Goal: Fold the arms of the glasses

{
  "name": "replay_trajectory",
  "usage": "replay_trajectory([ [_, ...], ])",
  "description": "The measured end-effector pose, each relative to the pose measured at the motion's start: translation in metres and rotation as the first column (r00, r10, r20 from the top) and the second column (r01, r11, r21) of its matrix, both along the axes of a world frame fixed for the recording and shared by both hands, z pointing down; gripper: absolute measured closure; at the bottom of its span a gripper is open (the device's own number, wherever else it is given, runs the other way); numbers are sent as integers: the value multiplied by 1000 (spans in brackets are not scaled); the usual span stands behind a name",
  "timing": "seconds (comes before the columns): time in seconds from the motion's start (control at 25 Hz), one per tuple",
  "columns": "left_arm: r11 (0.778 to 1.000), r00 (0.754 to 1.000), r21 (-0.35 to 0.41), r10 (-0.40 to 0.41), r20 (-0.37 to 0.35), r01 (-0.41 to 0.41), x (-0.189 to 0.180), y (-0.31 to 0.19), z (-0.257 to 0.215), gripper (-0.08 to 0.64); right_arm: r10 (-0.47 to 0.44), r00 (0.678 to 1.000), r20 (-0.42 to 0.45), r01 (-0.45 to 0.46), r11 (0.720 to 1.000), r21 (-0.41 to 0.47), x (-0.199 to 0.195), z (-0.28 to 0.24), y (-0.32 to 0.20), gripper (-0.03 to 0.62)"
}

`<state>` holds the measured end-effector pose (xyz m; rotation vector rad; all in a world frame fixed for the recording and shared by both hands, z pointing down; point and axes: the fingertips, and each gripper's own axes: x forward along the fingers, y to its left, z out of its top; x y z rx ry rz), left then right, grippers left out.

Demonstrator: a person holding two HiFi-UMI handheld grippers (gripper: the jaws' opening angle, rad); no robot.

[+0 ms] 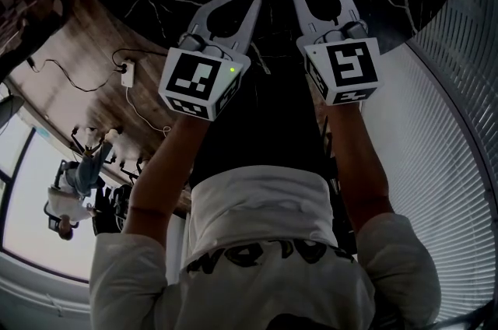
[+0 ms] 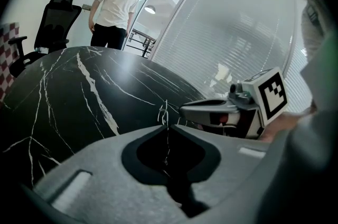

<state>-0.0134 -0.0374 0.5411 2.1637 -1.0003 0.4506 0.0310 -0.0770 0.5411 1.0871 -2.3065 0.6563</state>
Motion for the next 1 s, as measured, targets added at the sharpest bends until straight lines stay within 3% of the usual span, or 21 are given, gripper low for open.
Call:
replay_trajectory([
  [0.16,1000,1000,5,-2,7,2,1,-1,1,551,42,995,-86,-39,999,34,37,-2,-4,587],
  [0.36,1000,1000,8,0,11,0,6,-4,-1,551,23,988,-151,-20,1000,19,57,15,-3,525],
  [0.72,1000,1000,1,-11,4,11,9,-4,0,551,-22,994,-105,20,1000,-24,39,18,14,528],
  [1.0,1000,1000,0,-4,-2,4,14,0,0,551,-86,993,-81,83,996,-35,15,16,35,489],
])
